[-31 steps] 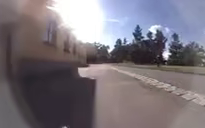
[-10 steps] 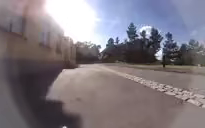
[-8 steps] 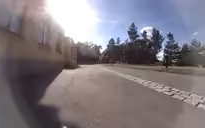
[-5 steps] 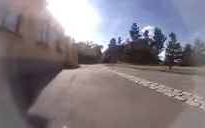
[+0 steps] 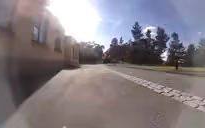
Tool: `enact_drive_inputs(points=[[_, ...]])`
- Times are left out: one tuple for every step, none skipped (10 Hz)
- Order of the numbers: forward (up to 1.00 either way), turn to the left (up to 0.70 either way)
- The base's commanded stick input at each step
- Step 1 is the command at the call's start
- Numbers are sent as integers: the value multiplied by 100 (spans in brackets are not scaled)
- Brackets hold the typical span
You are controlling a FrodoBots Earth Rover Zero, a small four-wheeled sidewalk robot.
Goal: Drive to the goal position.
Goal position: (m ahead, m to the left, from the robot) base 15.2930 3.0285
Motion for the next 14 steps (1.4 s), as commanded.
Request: enact_drive_inputs(points=[[100,0],[100,0],[100,0],[100,0],[100,0],[100,0],[100,0],[100,0],[100,0],[100,0],[100,0],[100,0],[100,0],[100,0]])
